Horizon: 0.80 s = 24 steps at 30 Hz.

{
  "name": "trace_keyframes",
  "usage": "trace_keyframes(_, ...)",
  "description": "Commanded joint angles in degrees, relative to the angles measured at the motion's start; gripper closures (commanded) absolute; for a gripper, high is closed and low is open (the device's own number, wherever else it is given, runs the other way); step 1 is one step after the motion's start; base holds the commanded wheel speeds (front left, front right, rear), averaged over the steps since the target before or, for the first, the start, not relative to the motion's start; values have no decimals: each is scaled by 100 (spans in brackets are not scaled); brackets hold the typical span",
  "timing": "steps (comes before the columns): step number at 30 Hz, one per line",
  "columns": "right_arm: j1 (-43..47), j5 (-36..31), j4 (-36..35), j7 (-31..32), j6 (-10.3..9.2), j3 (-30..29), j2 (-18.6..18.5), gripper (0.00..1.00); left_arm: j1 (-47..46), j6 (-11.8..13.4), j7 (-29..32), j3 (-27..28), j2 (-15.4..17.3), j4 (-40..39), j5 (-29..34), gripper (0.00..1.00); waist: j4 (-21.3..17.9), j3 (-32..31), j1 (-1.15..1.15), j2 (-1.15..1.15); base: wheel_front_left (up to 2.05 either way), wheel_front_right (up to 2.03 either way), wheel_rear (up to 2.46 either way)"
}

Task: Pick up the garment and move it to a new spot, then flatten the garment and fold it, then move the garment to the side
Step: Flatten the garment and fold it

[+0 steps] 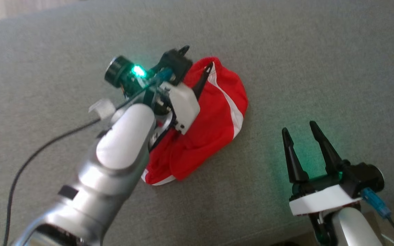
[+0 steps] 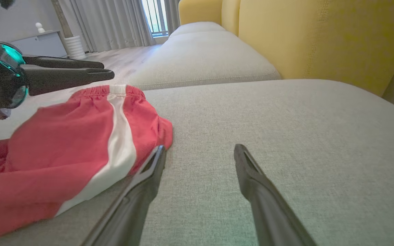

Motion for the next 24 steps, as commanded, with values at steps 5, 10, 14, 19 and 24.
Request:
trace_keyframes(5,-204,-8,-193,-22,-5,168,4,0,-694,-43,484,-95,47,130,-106,0,-116,505,-2,0,0,0,0)
trace_keyframes(10,-254,3,-186,-22,-5,149,15,0,-826,-73,693,-309,47,318,-238,0,-96,567,-2,0,0,0,0)
trace_keyframes(14,-302,51,-188,-22,-5,121,17,0,-824,-90,657,-440,47,297,-438,0,-72,556,-2,0,0,0,0)
trace_keyframes(19,-274,72,-185,-22,-5,139,18,0,-769,-102,827,-944,65,32,-756,0,-37,500,-2,0,0,0,0)
trace_keyframes(24,-289,108,-166,-22,-5,213,19,0,-875,-104,1130,-1416,299,38,-910,0,-75,505,-2,0,0,0,0)
